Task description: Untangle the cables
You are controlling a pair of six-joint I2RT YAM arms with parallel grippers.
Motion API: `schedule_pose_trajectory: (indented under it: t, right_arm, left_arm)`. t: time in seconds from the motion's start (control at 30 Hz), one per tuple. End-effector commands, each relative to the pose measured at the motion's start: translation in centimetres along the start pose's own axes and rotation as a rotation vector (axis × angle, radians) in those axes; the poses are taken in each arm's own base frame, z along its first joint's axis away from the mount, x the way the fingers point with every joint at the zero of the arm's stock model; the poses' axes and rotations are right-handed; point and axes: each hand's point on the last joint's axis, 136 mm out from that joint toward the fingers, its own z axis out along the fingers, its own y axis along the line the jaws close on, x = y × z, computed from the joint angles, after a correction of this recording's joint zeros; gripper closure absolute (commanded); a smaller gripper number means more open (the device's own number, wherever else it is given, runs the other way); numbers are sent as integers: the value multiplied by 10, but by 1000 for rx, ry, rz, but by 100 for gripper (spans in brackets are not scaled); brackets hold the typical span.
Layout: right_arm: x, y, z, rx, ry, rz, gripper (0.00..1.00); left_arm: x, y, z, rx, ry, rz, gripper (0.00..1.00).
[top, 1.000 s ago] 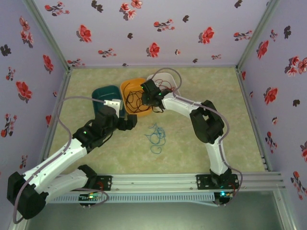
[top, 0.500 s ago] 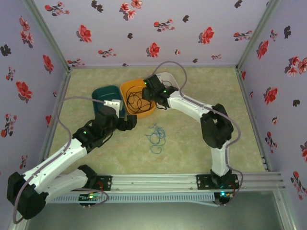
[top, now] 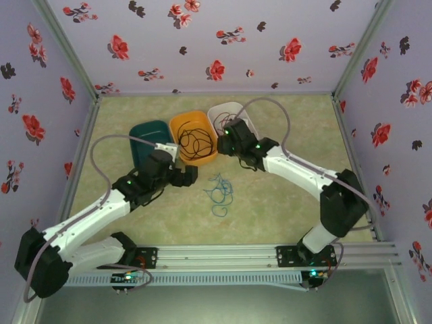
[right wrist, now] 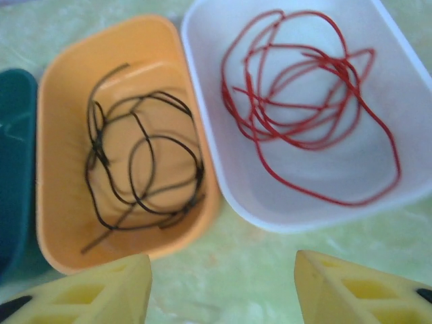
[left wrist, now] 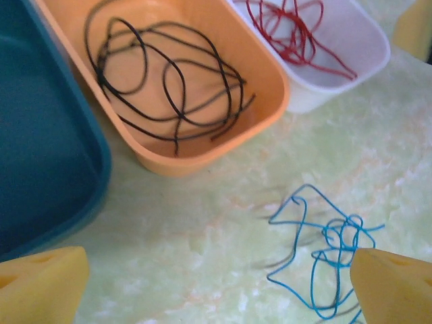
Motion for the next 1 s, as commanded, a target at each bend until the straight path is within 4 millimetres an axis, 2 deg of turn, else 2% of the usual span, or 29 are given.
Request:
schedule_pose_trajectory:
  t: [0.0, 0.13, 0.2, 0.23, 0.37, 0.47, 0.67, 0.87, 0.97]
  right_arm:
    - [18, -26, -16, 54, -7, 23, 39]
    - [42, -53, -30, 95, -8, 61, 27]
    - [52, -64, -35, 112, -6, 79, 13]
    - [54, -70, -38, 132, -16, 85, 1]
    - [67, -86, -44, 176, -10, 98, 1]
    - [73, -94, -46, 197, -10, 111, 1]
    - [81, -97, -43, 201, -5, 136, 1]
    - [84, -100, -41, 213, 3, 142, 1]
    - [86, -101, -39, 216, 3, 149, 1]
  left_arm:
    - [11, -18, 12, 44, 30, 2, 1]
    - [38, -33, 37, 60, 101, 29, 7]
    - [52, -40, 47, 58, 150, 58, 9]
    - [60, -43, 52, 56, 177, 73, 11]
    - [85, -49, 67, 60, 259, 87, 18]
    - [95, -49, 75, 61, 289, 77, 25]
    - [99, -48, 87, 42, 296, 54, 32]
    - [107, -45, 92, 14, 327, 28, 52]
    - [108, -44, 92, 13, 330, 26, 55]
